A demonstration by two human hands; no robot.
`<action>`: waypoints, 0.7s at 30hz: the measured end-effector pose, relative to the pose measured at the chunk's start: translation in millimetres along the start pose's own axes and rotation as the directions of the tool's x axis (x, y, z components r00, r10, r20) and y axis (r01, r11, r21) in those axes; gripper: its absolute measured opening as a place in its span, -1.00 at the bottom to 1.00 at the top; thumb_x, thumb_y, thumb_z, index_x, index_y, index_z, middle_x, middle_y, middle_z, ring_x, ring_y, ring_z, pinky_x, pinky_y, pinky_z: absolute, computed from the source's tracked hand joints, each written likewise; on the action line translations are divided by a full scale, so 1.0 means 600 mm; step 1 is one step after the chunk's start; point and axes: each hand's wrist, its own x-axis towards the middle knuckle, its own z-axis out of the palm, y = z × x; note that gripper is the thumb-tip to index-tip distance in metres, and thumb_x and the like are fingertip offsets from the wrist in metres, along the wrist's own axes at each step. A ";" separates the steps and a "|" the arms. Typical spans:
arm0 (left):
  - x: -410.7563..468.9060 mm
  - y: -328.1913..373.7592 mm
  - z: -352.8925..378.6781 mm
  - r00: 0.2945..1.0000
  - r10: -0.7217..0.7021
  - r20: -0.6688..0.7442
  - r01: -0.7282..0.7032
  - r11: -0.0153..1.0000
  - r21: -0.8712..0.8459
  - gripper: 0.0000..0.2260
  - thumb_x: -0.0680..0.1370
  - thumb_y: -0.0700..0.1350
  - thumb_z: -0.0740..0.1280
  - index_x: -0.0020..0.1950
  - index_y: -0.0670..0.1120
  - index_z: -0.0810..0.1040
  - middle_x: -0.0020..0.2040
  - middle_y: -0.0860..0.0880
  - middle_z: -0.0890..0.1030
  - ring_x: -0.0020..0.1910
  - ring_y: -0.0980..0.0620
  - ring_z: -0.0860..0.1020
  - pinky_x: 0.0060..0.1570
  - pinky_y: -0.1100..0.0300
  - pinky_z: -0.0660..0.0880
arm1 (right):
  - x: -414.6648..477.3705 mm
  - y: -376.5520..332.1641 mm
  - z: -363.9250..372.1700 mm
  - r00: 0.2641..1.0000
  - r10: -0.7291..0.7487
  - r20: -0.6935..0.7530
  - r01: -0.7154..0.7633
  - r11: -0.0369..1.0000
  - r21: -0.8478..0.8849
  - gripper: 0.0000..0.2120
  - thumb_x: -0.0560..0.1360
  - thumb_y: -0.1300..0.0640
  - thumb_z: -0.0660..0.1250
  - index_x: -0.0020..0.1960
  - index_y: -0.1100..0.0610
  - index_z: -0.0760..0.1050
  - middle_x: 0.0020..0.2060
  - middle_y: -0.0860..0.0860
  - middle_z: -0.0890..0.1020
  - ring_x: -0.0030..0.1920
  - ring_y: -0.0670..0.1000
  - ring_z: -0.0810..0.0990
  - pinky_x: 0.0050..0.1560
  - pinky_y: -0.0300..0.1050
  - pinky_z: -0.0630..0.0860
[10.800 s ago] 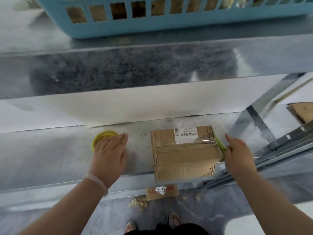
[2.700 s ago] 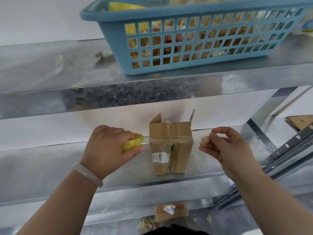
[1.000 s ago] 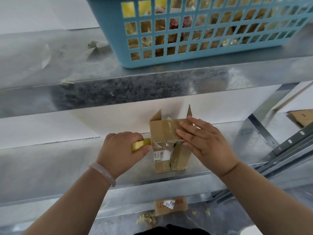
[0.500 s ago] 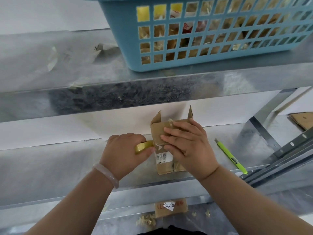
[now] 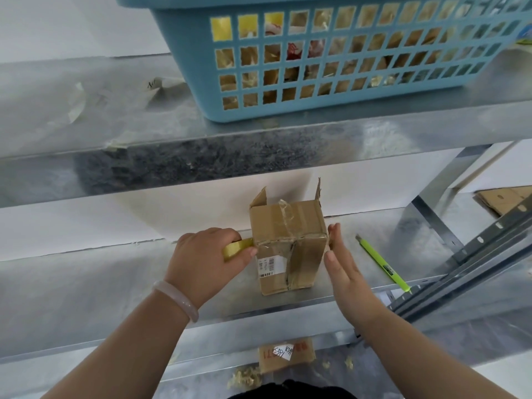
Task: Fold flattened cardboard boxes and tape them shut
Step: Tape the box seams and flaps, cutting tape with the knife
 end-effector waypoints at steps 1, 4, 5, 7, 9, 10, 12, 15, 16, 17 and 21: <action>0.000 0.001 0.000 1.000 -0.003 -0.002 0.003 1.000 -0.008 -0.56 0.43 0.40 0.06 -0.23 0.08 0.50 -0.36 0.13 0.50 -0.33 0.17 0.48 -0.22 0.09 0.48 | -0.001 -0.011 -0.002 0.999 -0.030 -0.029 0.031 0.999 0.036 -0.29 0.52 -0.39 -0.03 0.59 -0.18 -0.11 0.47 -0.41 0.10 0.41 -0.49 0.02 0.40 -0.45 -0.01; -0.003 0.004 -0.001 1.000 -0.012 -0.007 0.012 1.000 -0.027 -0.55 0.42 0.39 0.05 -0.23 0.08 0.51 -0.35 0.12 0.51 -0.32 0.16 0.48 -0.22 0.10 0.47 | -0.005 -0.041 0.001 0.999 -0.024 -0.045 0.029 0.991 0.128 -0.52 0.61 -0.14 -0.01 0.52 -0.13 0.20 0.28 -0.44 0.33 0.14 -0.68 0.22 0.04 -0.72 0.16; -0.004 0.005 -0.001 1.000 -0.011 -0.003 0.011 1.000 -0.023 -0.55 0.43 0.39 0.05 -0.23 0.08 0.51 -0.35 0.12 0.51 -0.32 0.16 0.48 -0.22 0.10 0.47 | -0.007 -0.044 0.003 0.999 -0.013 -0.047 0.019 0.989 0.144 -0.63 0.64 -0.07 -0.02 0.42 -0.18 0.29 0.18 -0.45 0.38 0.04 -0.69 0.27 -0.05 -0.73 0.19; -0.006 0.006 -0.001 1.000 -0.009 0.003 0.009 1.000 -0.017 -0.55 0.43 0.39 0.04 -0.23 0.08 0.50 -0.36 0.11 0.50 -0.33 0.15 0.48 -0.23 0.09 0.47 | -0.009 -0.050 0.006 0.999 0.011 -0.038 -0.006 0.994 0.110 -0.76 0.67 -0.02 -0.03 0.17 -0.31 0.32 0.03 -0.47 0.41 -0.09 -0.69 0.33 -0.15 -0.74 0.21; -0.006 0.007 -0.002 1.000 -0.016 -0.003 0.016 1.000 -0.017 -0.55 0.44 0.39 0.05 -0.23 0.07 0.50 -0.36 0.11 0.49 -0.33 0.15 0.48 -0.23 0.08 0.47 | -0.009 -0.055 0.002 0.998 0.058 -0.028 -0.057 0.998 0.038 -0.78 0.62 -0.16 -0.04 0.18 -0.36 0.30 0.10 -0.45 0.42 0.08 -0.61 0.35 0.01 -0.71 0.20; -0.006 0.008 -0.003 1.000 -0.024 -0.001 0.024 0.999 -0.021 -0.56 0.45 0.38 0.08 -0.23 0.06 0.50 -0.35 0.11 0.50 -0.32 0.14 0.48 -0.21 0.08 0.47 | -0.007 -0.052 -0.002 0.997 0.070 -0.028 -0.070 0.998 0.009 -0.65 0.56 -0.27 -0.06 0.29 -0.35 0.29 0.25 -0.40 0.40 0.28 -0.46 0.32 0.23 -0.58 0.19; -0.005 0.009 -0.005 0.999 -0.040 0.015 0.040 0.999 -0.022 -0.60 0.49 0.35 0.16 -0.20 0.06 0.51 -0.32 0.11 0.51 -0.29 0.14 0.49 -0.17 0.07 0.48 | -0.001 -0.048 -0.010 0.992 0.080 -0.098 -0.089 0.992 -0.091 -0.32 0.47 -0.39 -0.10 0.54 -0.20 0.11 0.52 -0.24 0.20 0.53 -0.16 0.11 0.53 -0.17 0.06; -0.004 0.011 -0.006 0.999 -0.041 0.019 0.042 0.999 -0.023 -0.65 0.50 0.32 0.19 -0.20 0.06 0.51 -0.32 0.11 0.51 -0.29 0.14 0.49 -0.16 0.07 0.49 | -0.003 -0.049 -0.008 0.977 -0.046 -0.208 0.014 0.988 -0.153 -0.32 0.52 -0.40 -0.13 0.57 -0.24 -0.18 0.56 -0.25 0.04 0.54 -0.17 0.02 0.55 -0.06 0.00; -0.004 0.012 -0.007 0.999 -0.042 0.023 0.043 0.999 -0.025 -0.66 0.50 0.31 0.19 -0.20 0.07 0.50 -0.32 0.11 0.51 -0.29 0.14 0.49 -0.16 0.07 0.49 | -0.007 -0.053 -0.001 0.980 -0.114 -0.163 0.089 0.984 -0.156 -0.35 0.54 -0.40 -0.12 0.55 -0.29 -0.25 0.53 -0.32 0.03 0.52 -0.25 0.03 0.52 -0.12 0.01; -0.004 0.012 -0.007 0.999 -0.043 0.028 0.044 0.999 -0.022 -0.66 0.50 0.31 0.19 -0.20 0.07 0.50 -0.32 0.11 0.51 -0.29 0.14 0.48 -0.17 0.08 0.49 | -0.009 -0.055 0.007 0.984 -0.143 -0.109 0.130 0.984 -0.120 -0.37 0.54 -0.39 -0.09 0.51 -0.34 -0.29 0.50 -0.39 0.03 0.48 -0.34 0.04 0.50 -0.18 0.03; -0.004 0.010 -0.006 0.998 -0.058 0.033 0.058 0.998 -0.011 -0.64 0.50 0.32 0.16 -0.20 0.06 0.50 -0.31 0.10 0.51 -0.30 0.15 0.48 -0.18 0.09 0.50 | -0.005 -0.058 0.018 0.997 -0.023 -0.071 0.023 1.000 -0.005 -0.29 0.48 -0.32 -0.01 0.51 -0.27 -0.30 0.53 -0.30 0.02 0.53 -0.21 0.03 0.46 -0.23 -0.02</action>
